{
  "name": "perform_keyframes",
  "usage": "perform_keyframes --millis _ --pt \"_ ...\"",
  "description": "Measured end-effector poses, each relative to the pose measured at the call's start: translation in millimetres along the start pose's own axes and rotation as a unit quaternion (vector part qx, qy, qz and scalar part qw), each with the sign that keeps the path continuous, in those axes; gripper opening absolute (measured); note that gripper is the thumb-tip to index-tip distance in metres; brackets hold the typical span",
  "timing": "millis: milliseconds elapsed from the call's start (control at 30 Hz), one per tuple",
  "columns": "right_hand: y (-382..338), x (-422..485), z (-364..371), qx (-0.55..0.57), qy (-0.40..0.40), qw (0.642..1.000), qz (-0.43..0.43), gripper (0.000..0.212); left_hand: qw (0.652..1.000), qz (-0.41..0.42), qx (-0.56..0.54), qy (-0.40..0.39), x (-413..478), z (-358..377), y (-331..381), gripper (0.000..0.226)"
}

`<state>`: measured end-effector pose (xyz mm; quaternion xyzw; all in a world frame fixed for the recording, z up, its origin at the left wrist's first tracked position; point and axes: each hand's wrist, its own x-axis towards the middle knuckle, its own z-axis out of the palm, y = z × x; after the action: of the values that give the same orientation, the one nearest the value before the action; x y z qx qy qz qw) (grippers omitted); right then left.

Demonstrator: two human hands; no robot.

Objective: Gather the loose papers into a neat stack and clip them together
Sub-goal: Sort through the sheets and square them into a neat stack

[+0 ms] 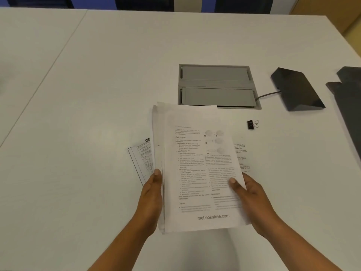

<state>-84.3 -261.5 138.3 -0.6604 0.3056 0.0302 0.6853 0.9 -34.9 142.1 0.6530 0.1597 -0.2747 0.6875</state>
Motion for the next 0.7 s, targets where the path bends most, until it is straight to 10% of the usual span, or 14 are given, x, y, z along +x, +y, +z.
perform_keyframes --millis 467,700 --pt "-7 -7 10 0.003 0.019 0.998 -0.063 0.027 0.995 -0.010 0.014 -0.103 -9 -9 6 0.039" --pt "-6 -12 15 -0.021 -0.010 0.996 -0.081 0.034 0.999 0.025 0.038 -0.010 -9 -12 5 0.020"
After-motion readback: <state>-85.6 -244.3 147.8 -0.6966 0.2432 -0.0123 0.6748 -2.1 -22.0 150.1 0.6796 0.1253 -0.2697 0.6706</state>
